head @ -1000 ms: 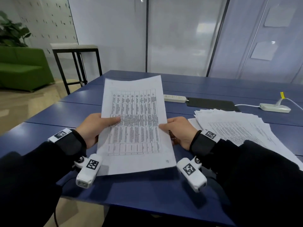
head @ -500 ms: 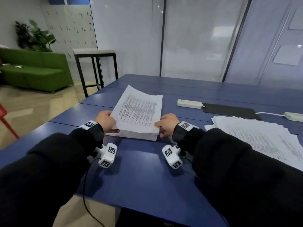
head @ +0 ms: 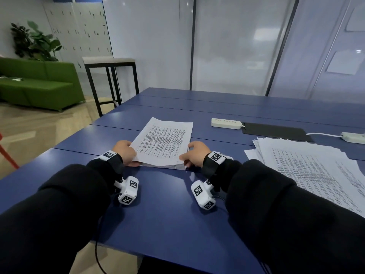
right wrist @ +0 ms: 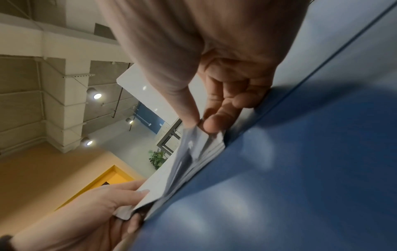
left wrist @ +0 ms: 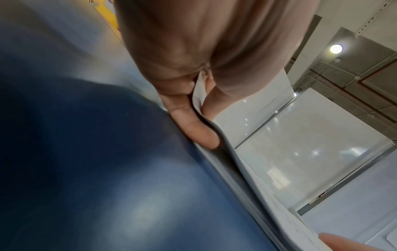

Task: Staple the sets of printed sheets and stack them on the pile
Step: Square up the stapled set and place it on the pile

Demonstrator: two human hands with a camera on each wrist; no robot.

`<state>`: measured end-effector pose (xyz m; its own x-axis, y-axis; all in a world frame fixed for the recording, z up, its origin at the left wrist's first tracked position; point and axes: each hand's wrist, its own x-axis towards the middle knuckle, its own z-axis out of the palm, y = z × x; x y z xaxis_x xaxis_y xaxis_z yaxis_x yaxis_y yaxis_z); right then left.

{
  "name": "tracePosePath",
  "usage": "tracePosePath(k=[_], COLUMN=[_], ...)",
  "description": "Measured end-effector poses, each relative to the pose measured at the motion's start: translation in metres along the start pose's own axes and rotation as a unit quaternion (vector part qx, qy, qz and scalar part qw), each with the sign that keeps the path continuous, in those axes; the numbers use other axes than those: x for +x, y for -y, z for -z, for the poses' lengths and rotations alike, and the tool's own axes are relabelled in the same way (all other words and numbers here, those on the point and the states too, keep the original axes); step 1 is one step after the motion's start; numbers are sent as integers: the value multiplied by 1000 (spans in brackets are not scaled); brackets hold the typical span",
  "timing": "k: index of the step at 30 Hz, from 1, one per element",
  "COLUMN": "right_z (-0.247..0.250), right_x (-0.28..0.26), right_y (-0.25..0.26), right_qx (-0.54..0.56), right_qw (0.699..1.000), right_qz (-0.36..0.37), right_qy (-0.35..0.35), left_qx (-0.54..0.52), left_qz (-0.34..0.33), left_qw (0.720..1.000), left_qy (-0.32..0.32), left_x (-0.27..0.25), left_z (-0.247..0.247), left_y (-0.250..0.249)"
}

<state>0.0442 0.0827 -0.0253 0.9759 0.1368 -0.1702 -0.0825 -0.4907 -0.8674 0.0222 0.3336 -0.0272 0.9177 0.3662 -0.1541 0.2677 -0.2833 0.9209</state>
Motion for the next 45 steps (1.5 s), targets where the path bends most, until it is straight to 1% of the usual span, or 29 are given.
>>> tracePosePath(k=[8, 13, 14, 17, 19, 22, 24, 26, 27, 30, 33, 41, 45], right_z=[5, 6, 5, 2, 3, 5, 5, 5, 5, 5, 4, 2, 2], right_x=[-2, 0, 2, 3, 4, 7, 8, 11, 12, 15, 17, 16, 12], right_y=[-1, -1, -1, 0, 1, 3, 4, 3, 2, 0, -1, 0, 3], right_qx=[9, -16, -31, -121, -150, -185, -194, -193, -191, -184, -180, -158, -119], right_qw=[1000, 1000, 999, 993, 989, 983, 981, 981, 981, 983, 983, 987, 992], right_qz=[-13, -14, -11, 11, 9, -1, -5, -11, -12, -9, -9, -14, -21], right_qy=[-3, 7, 5, 0, 9, 17, 16, 20, 24, 28, 23, 30, 41], left_qx=[4, 6, 8, 15, 28, 62, 140, 209, 238, 284, 258, 177, 171], left_qz=[-1, 2, 4, -2, -1, 2, -24, -37, -35, -38, -39, -37, -36], left_qw=[1000, 1000, 1000, 1000, 1000, 998, 988, 975, 969, 958, 965, 983, 985], left_qy=[-1, 4, 4, -3, -7, -32, -58, -66, -63, -22, -13, -26, -18], left_x=[0, -1, -2, -1, 0, 4, 7, 6, 8, 10, 10, 11, 11], left_z=[-1, -1, -1, -1, -1, 2, 6, 9, 10, 6, 4, 12, 12], left_y=[0, -1, -2, -2, -1, -2, -3, -6, -5, -4, -7, -5, -5])
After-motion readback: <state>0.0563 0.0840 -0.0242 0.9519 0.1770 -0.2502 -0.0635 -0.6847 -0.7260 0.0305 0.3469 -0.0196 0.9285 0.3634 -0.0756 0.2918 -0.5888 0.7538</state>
